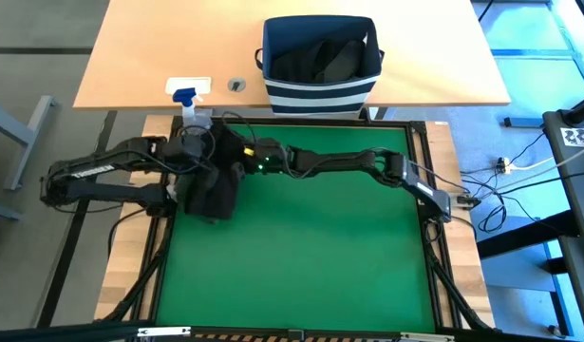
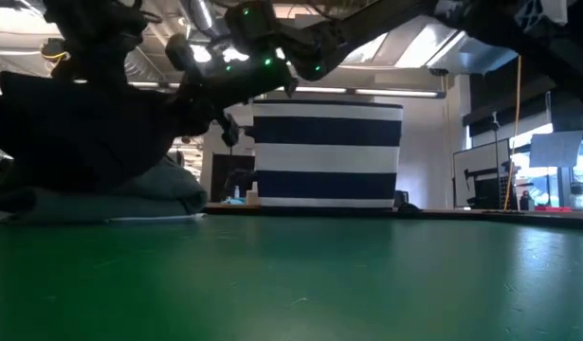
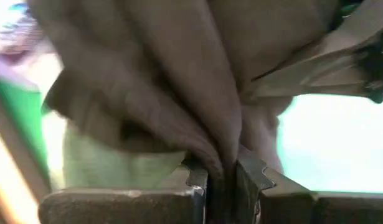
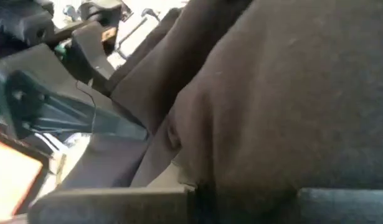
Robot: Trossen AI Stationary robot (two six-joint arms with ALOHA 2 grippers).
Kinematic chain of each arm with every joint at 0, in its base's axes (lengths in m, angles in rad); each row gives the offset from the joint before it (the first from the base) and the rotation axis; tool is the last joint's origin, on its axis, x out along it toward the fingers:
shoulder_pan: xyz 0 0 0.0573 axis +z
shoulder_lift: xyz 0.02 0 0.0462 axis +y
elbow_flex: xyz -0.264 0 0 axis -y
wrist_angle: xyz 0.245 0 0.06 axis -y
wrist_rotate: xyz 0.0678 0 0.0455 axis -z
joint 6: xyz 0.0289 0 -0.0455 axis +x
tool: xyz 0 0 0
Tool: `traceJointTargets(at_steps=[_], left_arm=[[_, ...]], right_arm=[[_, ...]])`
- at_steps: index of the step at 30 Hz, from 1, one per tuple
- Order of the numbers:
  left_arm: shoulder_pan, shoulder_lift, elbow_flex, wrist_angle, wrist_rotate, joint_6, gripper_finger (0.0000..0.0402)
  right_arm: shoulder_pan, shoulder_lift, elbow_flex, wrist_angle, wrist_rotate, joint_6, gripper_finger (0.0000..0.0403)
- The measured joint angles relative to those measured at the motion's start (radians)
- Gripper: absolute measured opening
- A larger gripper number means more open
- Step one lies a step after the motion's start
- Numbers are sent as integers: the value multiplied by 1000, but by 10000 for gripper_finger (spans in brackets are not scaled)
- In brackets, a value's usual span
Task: Fold Laundry from Bin
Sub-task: Stack the black shirt on top of the green shirt on the table
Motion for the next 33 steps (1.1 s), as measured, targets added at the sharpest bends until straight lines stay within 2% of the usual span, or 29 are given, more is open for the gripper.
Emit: traceJointTargets(at_steps=[5,10,17,21,24,29,33], left_arm=[[79,2,0,-105,-83,123,31],[130,15,-4,-115,-160,233,31],[178,28,-35,-110,-170,341,31],[185,28,-51,-106,-164,366,36],[185,28,-59,-107,-167,371,58],[186,27,-61,-123,-179,398,116],[186,27,-35,-188,-227,398,154]], right_arm=[[-5,56,48,7,9,121,35],[-7,62,51,9,25,178,35],[-6,62,51,6,51,195,37],[-5,76,51,-12,50,196,51],[-6,76,51,-37,64,195,72],[-6,76,50,-57,71,195,123],[-6,75,50,-102,72,172,167]])
